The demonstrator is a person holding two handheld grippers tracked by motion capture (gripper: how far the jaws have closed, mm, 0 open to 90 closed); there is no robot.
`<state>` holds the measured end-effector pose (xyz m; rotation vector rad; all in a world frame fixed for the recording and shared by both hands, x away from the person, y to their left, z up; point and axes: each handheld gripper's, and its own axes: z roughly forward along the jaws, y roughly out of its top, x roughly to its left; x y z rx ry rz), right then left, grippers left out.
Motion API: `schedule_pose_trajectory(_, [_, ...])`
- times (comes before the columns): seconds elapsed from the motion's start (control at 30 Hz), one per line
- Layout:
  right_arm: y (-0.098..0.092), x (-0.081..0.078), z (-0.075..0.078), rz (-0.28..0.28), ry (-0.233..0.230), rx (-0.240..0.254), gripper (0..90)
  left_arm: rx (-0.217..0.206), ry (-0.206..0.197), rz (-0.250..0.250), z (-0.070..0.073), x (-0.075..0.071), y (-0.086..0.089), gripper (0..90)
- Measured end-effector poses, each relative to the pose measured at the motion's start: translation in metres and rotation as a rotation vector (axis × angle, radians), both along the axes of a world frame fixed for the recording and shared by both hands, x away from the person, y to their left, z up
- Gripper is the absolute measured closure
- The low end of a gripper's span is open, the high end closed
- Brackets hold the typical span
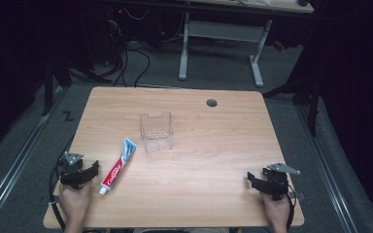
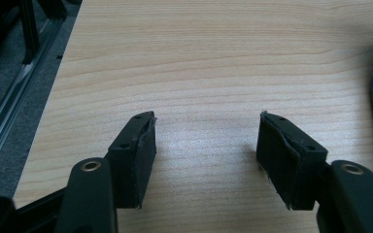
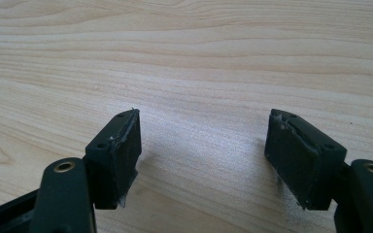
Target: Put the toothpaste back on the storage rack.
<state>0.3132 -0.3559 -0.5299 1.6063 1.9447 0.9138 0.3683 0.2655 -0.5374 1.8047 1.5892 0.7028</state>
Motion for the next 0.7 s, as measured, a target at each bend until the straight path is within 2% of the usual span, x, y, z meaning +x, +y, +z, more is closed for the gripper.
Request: schedule_pose_trajectory(0.7, [0.0001,0.0,0.0,0.0,0.0,-0.001,29.1,-0.005,0.001,-0.009,-0.0002,0.0001,-0.0005,36.4])
